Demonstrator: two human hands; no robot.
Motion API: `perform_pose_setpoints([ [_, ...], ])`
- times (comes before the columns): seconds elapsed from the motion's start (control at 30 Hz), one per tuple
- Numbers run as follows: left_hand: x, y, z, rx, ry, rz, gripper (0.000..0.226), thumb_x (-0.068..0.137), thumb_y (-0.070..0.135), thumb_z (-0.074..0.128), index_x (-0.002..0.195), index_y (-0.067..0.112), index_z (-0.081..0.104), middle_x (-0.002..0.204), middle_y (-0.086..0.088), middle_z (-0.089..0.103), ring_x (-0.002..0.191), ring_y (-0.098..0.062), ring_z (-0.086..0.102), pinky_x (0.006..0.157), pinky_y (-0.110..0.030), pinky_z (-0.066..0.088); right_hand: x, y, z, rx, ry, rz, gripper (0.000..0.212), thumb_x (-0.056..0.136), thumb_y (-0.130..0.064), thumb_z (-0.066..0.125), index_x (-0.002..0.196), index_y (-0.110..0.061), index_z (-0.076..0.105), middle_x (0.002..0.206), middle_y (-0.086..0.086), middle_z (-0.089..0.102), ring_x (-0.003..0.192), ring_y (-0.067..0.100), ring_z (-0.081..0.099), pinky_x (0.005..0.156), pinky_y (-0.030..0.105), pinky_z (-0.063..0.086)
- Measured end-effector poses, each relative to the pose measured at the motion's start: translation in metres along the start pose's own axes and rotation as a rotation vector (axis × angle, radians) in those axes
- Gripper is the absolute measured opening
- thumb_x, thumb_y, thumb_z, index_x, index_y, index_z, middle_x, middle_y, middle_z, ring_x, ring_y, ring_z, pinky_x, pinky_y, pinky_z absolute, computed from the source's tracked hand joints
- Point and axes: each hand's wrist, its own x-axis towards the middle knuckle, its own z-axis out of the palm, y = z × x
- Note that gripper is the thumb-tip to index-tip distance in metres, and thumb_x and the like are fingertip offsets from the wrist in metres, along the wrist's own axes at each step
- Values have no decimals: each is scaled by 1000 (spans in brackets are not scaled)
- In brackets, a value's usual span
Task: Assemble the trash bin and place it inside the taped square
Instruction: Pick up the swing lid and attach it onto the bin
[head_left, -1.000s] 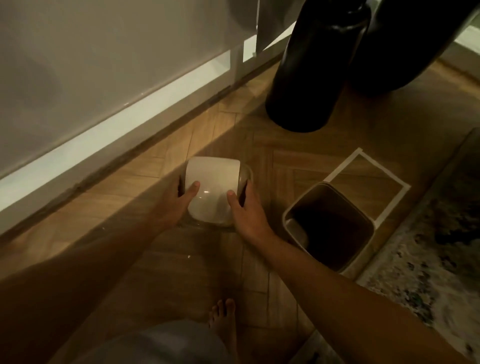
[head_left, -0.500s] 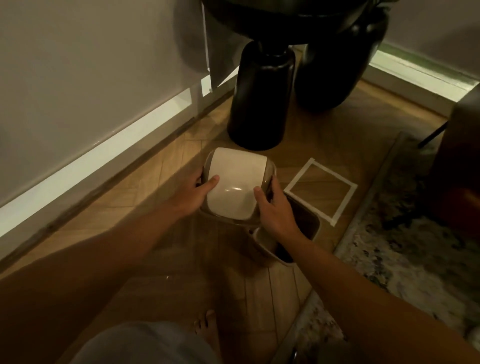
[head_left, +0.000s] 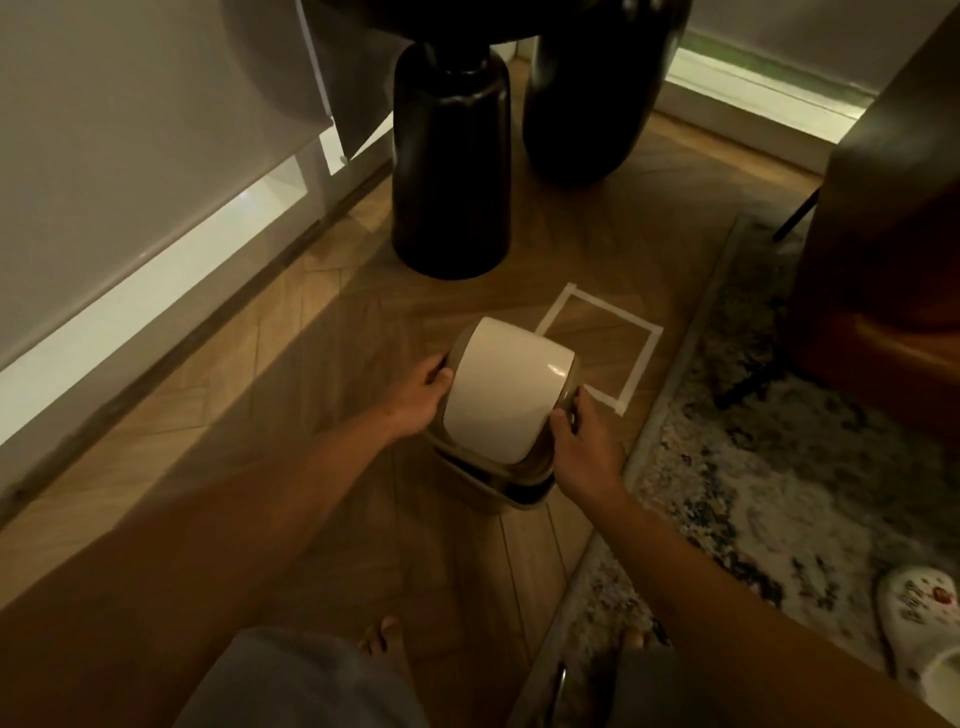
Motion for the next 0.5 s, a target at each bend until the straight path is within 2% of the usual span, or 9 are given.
perform_pose_setpoints([
  [0.17,3,-13,18,47,-27,-29,47,106,31,41,150,16,39,148,-7,48,136,-24,42,97,-20,27,-9,32,-1,24,-9,36,60,110,-25,49,166,-26,28,157,6,53,141,27,54,114,51,47],
  [0.23,3,-16,23,50,-65,-26,47,105,32,40,151,18,38,149,-6,47,138,-25,41,102,-25,28,-13,40,-2,56,-18,41,64,109,-24,51,167,-29,25,158,2,52,142,23,53,115,51,47],
  [0.4,1,-18,30,41,-63,-15,47,105,31,41,151,18,38,150,-6,45,138,-24,41,103,-24,28,-19,49,-3,82,-21,15,70,106,-13,58,166,-25,25,158,-1,52,142,19,52,117,48,45],
  [0.5,1,-15,31,40,-51,-13,47,106,30,40,151,18,39,150,-7,46,137,-25,41,111,-34,32,-19,50,-5,75,-33,-29,70,105,-10,59,166,-22,25,156,1,53,141,19,53,116,46,46],
])
